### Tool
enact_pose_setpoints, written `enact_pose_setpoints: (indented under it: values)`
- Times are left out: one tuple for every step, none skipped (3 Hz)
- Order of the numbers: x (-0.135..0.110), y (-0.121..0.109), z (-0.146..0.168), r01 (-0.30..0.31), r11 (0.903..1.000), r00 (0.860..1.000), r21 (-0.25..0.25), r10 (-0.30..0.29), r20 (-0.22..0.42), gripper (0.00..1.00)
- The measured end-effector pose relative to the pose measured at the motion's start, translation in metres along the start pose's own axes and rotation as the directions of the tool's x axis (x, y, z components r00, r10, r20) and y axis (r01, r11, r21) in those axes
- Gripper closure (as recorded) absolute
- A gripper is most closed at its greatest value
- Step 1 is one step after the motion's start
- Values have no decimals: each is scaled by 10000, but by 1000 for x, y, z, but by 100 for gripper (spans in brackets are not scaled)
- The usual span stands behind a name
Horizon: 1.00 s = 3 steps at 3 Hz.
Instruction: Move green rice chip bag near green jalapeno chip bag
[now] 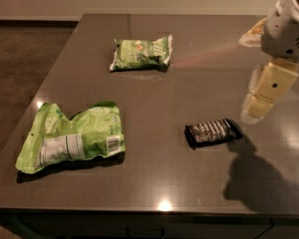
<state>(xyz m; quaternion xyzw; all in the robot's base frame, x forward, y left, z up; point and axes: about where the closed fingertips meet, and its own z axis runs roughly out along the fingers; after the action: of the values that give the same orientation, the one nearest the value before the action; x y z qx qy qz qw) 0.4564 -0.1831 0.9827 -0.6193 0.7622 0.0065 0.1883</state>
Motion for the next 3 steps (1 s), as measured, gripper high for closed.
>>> enact_pose_setpoints:
  values:
    - [-49,-1,17,663,9977,9938,-109,-650,902,0]
    - [-101,3,44,1478,9890,9782,-90,-1448,1489,0]
    - [-144,13,76,2253,9737,9601,-350,-2157,1781,0]
